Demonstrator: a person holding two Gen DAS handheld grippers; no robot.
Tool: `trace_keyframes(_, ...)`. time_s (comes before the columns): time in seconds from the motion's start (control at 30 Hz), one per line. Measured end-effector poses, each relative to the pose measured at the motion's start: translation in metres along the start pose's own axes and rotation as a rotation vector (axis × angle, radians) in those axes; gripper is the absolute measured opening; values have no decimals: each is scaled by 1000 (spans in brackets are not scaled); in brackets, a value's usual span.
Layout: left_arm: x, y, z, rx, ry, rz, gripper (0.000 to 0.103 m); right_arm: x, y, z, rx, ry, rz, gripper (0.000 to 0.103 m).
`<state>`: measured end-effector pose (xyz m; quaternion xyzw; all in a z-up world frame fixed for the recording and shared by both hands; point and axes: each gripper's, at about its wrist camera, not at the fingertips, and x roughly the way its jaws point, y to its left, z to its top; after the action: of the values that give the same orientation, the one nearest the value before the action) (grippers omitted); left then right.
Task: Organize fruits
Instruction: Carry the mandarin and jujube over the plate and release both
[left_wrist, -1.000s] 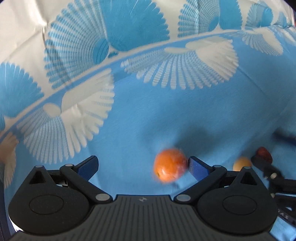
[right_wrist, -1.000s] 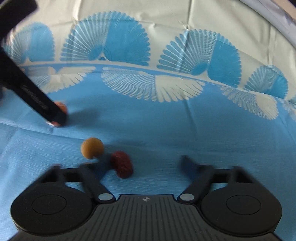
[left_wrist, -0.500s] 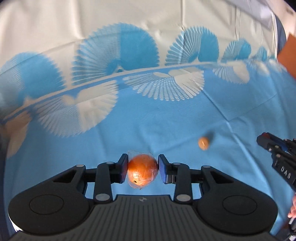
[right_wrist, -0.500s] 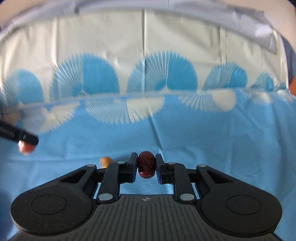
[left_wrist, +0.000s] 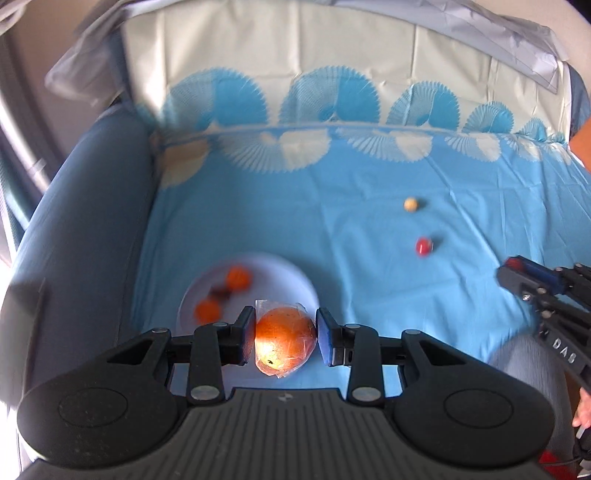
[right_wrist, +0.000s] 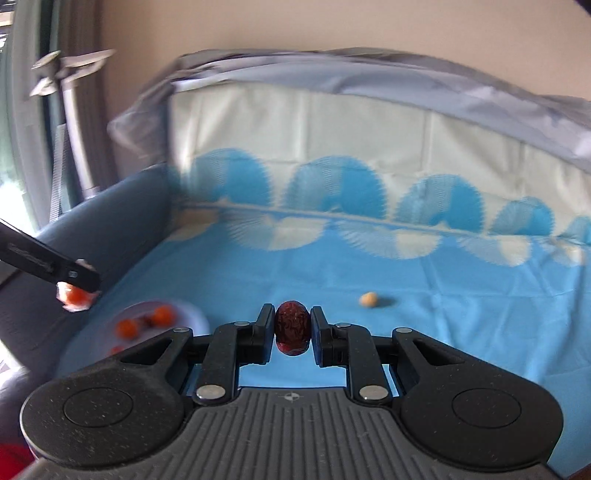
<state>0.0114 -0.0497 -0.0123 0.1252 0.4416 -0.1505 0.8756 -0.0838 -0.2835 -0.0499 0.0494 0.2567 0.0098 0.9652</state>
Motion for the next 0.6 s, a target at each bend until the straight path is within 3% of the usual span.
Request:
trace_keyframes(0.27, -44, 30, -81, -94, 25, 50, 39, -51, 79, -17, -18, 70, 165, 21)
trace_keyframes(0.6, -69, 42, -107, -138, -32, 50, 39, -85, 108, -25, -105, 65, 142, 21)
